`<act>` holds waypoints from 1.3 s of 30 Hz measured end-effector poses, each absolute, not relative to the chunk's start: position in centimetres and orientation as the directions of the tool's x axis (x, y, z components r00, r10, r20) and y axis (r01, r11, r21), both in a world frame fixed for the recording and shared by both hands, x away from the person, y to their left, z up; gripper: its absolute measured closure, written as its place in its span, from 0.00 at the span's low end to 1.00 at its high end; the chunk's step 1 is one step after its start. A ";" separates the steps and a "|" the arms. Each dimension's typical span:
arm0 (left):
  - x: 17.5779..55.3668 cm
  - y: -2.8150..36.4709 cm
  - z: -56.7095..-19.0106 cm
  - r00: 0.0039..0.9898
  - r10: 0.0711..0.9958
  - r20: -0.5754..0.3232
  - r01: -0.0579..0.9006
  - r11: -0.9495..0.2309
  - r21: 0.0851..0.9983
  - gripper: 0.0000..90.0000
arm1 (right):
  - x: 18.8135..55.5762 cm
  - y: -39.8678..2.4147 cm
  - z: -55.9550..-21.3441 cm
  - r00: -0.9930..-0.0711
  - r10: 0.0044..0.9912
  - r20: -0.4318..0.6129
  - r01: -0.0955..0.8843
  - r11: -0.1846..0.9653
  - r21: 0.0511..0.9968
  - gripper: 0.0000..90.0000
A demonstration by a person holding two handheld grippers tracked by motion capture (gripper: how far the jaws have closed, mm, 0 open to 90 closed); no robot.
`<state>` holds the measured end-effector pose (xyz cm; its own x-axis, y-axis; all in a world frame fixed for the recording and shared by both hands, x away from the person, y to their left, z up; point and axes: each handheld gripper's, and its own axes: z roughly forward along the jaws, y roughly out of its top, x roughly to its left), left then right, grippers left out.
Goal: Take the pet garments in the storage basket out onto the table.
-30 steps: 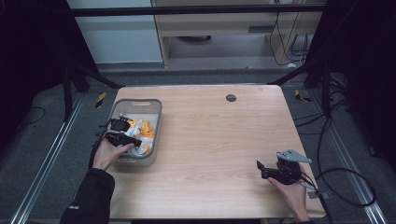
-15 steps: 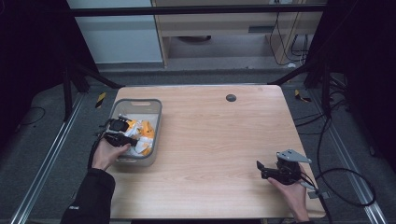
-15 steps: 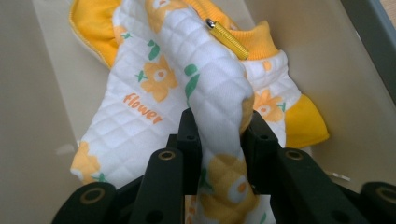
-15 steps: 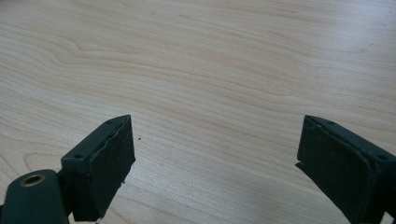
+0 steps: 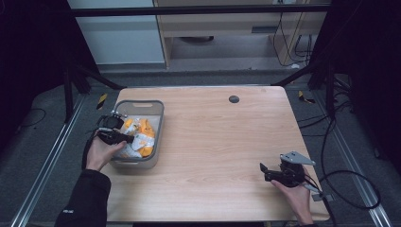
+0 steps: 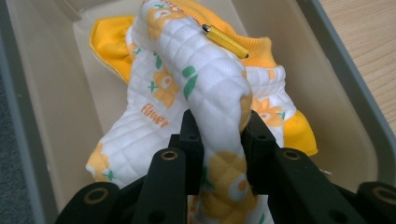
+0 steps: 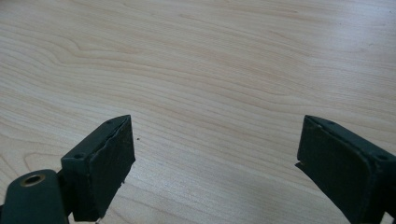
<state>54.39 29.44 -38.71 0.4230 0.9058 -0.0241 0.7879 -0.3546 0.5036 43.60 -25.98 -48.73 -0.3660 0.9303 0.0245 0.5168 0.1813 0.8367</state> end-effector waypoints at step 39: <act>52.0 28.7 -31.5 0.494 0.868 0.044 0.697 -0.426 0.577 0.81 | 43.6 -26.0 -48.7 -0.367 0.930 0.021 0.514 0.184 0.838 0.12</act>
<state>52.03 28.72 -31.46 0.4943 0.8682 0.0442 0.6967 -0.4261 0.5771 43.57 -26.00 -48.71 -0.3671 0.9300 0.0209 0.5142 0.1841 0.8377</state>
